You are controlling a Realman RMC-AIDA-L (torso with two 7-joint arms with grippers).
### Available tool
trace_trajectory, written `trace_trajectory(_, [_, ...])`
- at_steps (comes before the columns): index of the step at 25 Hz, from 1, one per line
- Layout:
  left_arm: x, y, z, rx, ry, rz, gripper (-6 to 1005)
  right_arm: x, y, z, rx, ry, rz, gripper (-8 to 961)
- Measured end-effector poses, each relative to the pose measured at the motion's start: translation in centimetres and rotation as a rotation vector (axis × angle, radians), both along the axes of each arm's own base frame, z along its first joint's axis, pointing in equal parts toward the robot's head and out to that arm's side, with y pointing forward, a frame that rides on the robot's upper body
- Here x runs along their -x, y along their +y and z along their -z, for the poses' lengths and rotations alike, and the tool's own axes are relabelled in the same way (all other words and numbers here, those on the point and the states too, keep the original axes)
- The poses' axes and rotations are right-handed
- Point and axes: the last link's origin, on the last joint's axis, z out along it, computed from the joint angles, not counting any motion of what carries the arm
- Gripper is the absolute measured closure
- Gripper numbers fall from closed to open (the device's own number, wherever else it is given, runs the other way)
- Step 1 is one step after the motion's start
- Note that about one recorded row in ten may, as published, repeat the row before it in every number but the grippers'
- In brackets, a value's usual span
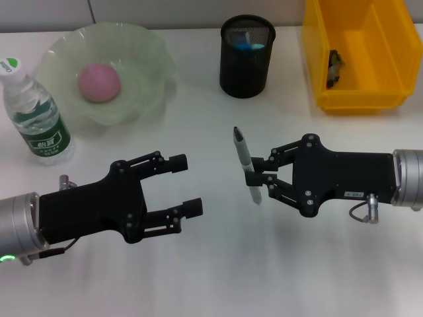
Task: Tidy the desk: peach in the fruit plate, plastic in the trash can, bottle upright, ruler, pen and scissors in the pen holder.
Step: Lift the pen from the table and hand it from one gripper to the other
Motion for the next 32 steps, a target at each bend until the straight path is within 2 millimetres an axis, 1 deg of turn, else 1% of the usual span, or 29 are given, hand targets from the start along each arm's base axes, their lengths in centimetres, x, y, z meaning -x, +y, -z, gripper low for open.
trace_trajectory(6, [-0.5,0.1,0.4,-0.004,-0.022,-0.006,232,-0.5,-0.5,0.9,-0.025,0.032,0.009,834])
trace_trajectory(15, [-0.9,0.3,0.7,-0.007,-0.043,-0.012,234,-0.8,-0.9,1.4,-0.036,0.043,0.023,833])
trace_trajectory(23, [-1.3,0.6,0.8,-0.021,-0.058,-0.013,235,-0.8,-1.2,1.8,-0.02,0.046,0.023,833])
trace_trajectory(32, [-2.1,1.4,1.8,-0.047,-0.061,0.003,236,-0.4,-1.3,2.5,0.015,0.061,0.035,834])
